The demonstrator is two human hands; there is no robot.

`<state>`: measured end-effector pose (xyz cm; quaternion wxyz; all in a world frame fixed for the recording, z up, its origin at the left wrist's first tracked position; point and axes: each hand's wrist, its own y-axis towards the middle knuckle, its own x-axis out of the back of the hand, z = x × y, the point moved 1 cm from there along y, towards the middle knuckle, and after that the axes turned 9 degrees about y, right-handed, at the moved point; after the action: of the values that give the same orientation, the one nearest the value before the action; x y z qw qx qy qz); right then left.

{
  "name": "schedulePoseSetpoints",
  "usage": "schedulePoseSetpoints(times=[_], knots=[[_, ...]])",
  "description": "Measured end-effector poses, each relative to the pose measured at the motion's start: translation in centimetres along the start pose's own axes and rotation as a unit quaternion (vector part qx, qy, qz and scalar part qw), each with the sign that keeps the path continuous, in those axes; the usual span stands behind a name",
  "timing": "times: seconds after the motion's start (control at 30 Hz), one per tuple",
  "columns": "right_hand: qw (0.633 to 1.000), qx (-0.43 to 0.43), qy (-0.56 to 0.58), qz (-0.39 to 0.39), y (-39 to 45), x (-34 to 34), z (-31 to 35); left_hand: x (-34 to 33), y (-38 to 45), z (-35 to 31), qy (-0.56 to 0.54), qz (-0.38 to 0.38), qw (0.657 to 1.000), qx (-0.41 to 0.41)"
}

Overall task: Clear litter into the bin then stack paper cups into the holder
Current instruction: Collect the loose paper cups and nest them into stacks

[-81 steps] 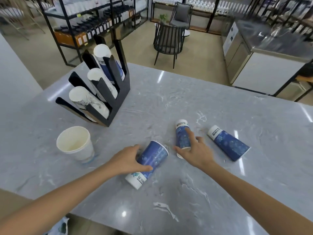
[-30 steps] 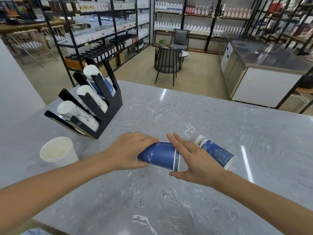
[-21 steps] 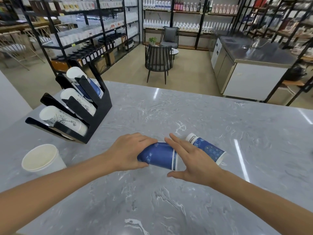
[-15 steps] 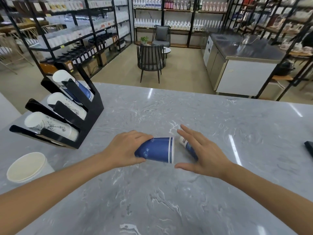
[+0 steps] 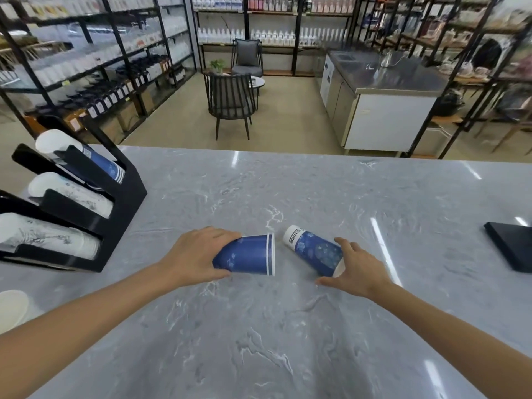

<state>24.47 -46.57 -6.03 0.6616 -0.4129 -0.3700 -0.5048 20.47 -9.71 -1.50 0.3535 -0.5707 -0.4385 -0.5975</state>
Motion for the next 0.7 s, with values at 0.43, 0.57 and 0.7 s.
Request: schedulePoseSetpoints(times=[0.43, 0.57, 0.7], knots=[[0.983, 0.174, -0.024, -0.047, -2.6, 2.1, 1.9, 0.8, -1.1, 2.7, 0.028, 0.002, 1.000, -0.001], [0.965, 0.245, -0.050, -0.074, -3.5, 3.6, 3.3, 1.7, -1.7, 3.5, 0.048, -0.008, 0.999, -0.014], [0.952, 0.290, -0.071, -0.074, -4.3, 4.2, 4.9, 2.8, -2.3, 3.2, 0.059, -0.035, 0.997, -0.028]])
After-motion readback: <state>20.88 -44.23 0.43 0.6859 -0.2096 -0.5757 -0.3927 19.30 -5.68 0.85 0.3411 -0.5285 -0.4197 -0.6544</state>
